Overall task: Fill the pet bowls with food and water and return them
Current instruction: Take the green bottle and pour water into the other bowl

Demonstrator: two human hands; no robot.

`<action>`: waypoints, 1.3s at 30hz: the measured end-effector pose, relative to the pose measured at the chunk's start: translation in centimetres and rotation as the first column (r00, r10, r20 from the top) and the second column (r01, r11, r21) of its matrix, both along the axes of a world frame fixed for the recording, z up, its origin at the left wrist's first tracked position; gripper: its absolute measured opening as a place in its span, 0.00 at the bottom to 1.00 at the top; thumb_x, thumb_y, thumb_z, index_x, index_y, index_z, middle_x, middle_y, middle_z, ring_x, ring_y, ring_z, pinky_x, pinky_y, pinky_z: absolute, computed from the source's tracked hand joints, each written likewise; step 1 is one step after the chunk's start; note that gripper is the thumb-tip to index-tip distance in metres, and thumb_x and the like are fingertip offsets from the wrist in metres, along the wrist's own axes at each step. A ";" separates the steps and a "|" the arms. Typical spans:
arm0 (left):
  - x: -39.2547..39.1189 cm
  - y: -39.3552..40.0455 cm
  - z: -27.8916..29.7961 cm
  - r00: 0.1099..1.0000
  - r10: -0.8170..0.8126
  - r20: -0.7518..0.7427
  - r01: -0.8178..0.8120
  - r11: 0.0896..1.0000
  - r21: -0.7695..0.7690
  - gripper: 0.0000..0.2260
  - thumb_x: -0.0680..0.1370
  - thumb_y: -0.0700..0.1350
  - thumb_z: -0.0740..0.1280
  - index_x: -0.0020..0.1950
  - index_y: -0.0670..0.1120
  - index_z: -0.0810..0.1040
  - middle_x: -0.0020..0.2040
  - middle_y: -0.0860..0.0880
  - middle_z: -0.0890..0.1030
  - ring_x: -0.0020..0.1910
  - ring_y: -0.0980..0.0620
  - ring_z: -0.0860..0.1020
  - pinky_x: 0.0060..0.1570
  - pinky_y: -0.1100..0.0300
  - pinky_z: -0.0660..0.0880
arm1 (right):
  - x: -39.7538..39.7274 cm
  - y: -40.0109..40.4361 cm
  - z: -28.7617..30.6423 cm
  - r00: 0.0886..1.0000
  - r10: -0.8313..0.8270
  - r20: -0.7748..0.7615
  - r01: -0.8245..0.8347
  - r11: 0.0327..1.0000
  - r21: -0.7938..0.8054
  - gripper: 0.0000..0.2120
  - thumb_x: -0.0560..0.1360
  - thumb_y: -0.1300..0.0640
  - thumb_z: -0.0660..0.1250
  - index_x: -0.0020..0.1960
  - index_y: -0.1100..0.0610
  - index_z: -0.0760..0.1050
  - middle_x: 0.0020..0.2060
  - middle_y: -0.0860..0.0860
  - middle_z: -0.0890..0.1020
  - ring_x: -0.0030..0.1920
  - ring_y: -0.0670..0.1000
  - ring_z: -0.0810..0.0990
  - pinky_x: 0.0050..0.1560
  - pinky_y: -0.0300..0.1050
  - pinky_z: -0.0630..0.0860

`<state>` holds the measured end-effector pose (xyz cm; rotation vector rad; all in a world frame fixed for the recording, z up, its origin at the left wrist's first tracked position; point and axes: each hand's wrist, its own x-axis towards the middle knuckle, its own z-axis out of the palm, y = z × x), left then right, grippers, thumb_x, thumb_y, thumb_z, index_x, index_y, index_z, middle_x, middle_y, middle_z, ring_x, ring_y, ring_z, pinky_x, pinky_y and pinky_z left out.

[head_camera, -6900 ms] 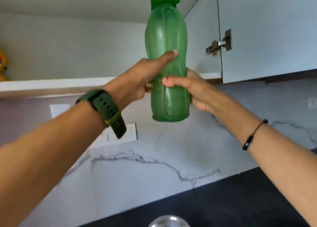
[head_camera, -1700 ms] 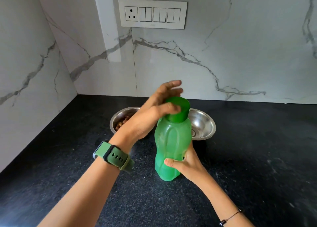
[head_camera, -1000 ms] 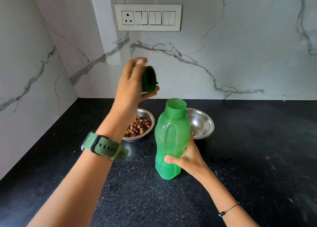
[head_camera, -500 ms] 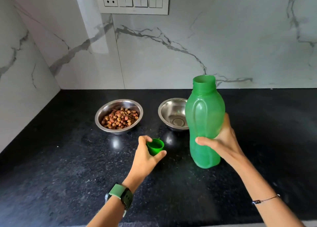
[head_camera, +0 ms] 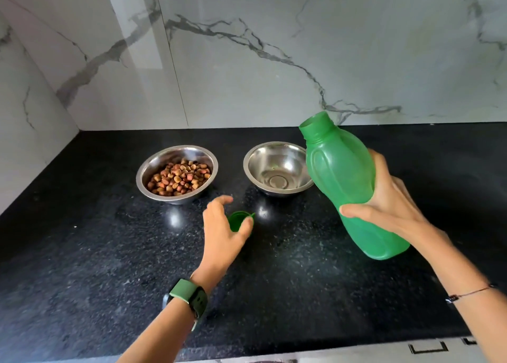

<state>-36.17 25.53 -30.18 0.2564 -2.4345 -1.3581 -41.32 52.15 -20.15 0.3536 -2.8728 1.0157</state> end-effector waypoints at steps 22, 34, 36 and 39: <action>-9.7 3.3 3.3 0.927 0.095 0.362 -0.362 0.478 0.801 0.09 0.74 0.29 0.63 0.36 0.38 0.72 0.32 0.44 0.72 0.28 0.52 0.70 0.20 0.70 0.72 | -5.4 2.8 2.7 0.996 0.073 -0.055 -0.025 0.794 0.608 0.54 0.59 0.50 0.75 0.75 0.47 0.45 0.53 0.57 0.75 0.50 0.56 0.71 0.45 0.50 0.72; -8.9 3.6 3.3 0.931 0.132 0.341 -0.361 0.469 0.806 0.09 0.75 0.30 0.63 0.36 0.40 0.72 0.32 0.45 0.73 0.29 0.53 0.71 0.23 0.70 0.73 | -7.5 2.9 3.1 0.979 0.175 -0.105 -0.043 0.680 0.732 0.54 0.61 0.47 0.73 0.76 0.49 0.42 0.50 0.57 0.76 0.54 0.57 0.72 0.43 0.49 0.70; -9.0 3.4 3.2 0.932 0.133 0.338 -0.360 0.463 0.810 0.09 0.75 0.30 0.63 0.37 0.40 0.72 0.33 0.45 0.73 0.29 0.53 0.71 0.23 0.70 0.73 | -7.7 2.9 3.5 0.975 0.184 -0.122 -0.033 0.666 0.745 0.54 0.61 0.46 0.73 0.75 0.48 0.41 0.51 0.58 0.76 0.54 0.58 0.73 0.43 0.49 0.71; -9.1 3.2 3.2 0.934 0.140 0.329 -0.356 0.460 0.814 0.09 0.75 0.29 0.63 0.37 0.40 0.72 0.33 0.44 0.73 0.29 0.53 0.71 0.22 0.70 0.72 | -8.2 2.8 4.1 0.969 0.207 -0.134 -0.033 0.649 0.760 0.54 0.62 0.46 0.73 0.75 0.48 0.41 0.53 0.59 0.76 0.55 0.58 0.73 0.44 0.50 0.72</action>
